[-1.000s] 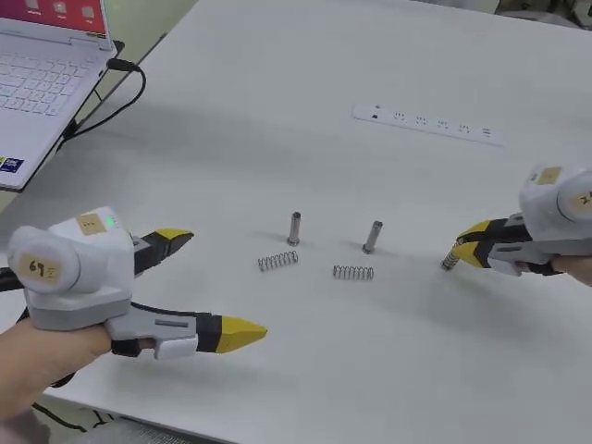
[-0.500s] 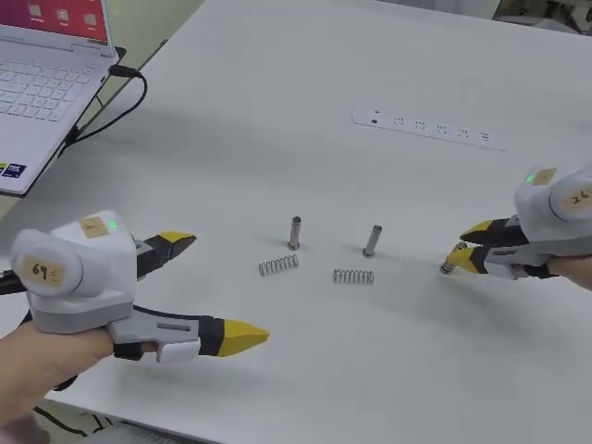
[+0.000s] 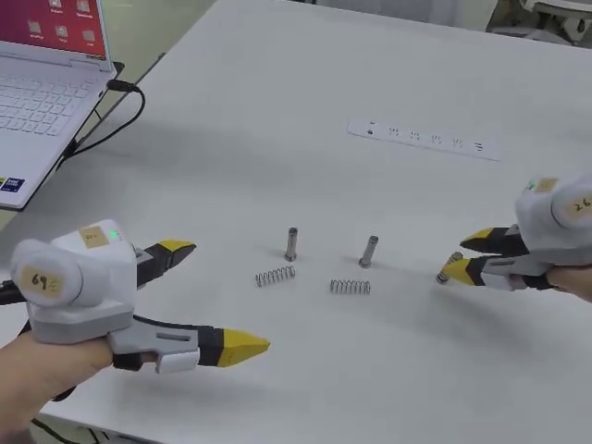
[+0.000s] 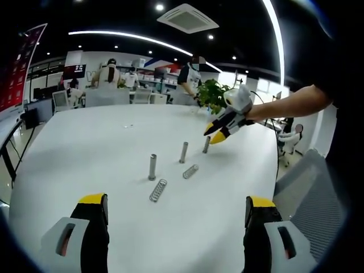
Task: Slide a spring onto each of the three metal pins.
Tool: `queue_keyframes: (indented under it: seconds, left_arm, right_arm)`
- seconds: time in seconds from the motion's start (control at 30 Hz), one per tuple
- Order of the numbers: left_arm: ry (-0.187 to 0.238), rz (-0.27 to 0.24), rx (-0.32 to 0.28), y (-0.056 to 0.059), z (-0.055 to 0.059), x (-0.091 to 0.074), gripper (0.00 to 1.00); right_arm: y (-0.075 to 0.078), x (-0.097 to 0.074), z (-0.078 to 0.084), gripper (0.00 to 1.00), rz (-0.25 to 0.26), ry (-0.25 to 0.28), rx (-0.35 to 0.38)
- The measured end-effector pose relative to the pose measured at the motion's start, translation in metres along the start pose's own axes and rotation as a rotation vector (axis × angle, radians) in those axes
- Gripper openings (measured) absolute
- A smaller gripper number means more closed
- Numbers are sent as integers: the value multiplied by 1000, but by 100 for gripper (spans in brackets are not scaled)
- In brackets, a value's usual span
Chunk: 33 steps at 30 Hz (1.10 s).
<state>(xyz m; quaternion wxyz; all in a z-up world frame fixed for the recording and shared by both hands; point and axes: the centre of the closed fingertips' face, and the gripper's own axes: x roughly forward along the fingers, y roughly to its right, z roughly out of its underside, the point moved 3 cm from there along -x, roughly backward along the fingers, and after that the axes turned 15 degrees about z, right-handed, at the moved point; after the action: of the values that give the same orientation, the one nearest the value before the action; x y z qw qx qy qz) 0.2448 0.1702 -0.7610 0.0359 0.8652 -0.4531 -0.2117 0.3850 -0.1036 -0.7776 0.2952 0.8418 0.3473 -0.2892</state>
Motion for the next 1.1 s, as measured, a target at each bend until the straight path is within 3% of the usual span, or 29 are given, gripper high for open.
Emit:
queue_keyframes:
  seconds: [0.43,0.6,0.8,1.1]
  left_arm:
    - [0,2,8,1,-2,-1,98]
    - [-2,4,10,3,-2,0,98]
    - [-2,6,10,5,-3,2,98]
    - [0,6,9,5,-3,2,98]
  right_arm:
    - [-7,-9,10,40,0,-2,47]
    - [-11,-12,15,47,-4,-12,152]
    - [-22,-15,27,51,-7,-30,144]
    - [-38,-27,32,51,-28,-25,156]
